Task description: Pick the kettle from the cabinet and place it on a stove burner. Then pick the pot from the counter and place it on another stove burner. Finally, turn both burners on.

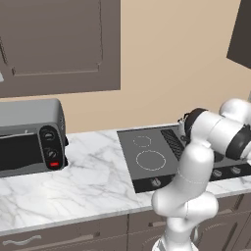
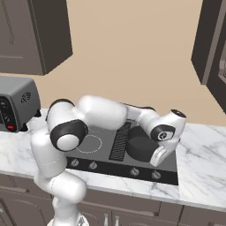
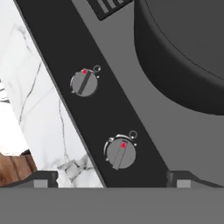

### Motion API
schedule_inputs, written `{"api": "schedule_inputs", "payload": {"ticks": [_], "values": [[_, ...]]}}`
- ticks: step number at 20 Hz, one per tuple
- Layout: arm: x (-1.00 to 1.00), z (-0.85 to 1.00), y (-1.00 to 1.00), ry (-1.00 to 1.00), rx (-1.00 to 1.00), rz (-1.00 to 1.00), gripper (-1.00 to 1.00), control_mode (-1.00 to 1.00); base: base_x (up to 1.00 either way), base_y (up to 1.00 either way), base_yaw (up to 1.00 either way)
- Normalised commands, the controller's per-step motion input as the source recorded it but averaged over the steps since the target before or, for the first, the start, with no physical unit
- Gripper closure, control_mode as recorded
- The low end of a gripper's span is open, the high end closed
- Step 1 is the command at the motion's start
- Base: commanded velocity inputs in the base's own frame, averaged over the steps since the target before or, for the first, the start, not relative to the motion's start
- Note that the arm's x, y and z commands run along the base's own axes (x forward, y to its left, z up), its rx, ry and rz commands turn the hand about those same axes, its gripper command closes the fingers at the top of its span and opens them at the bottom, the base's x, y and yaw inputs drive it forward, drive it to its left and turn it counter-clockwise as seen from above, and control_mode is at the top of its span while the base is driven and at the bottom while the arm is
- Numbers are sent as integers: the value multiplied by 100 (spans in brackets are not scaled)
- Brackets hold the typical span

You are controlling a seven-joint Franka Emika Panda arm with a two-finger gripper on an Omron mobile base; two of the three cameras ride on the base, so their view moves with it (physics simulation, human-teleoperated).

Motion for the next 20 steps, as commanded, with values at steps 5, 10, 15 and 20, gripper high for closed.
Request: {"api": "schedule_inputs", "payload": {"ticks": [5, 10, 15, 20], "values": [[-34, 23, 0, 0, 0, -1, -100, -100, 0, 0, 0], [-47, 9, -1, 0, 0, -2, -100, -100, 0, 0, 0], [-47, 0, 0, 0, 0, -3, -100, -100, 0, 0, 0], [-53, 0, 0, 0, 0, -3, -100, -100, 0, 0, 0]]}}
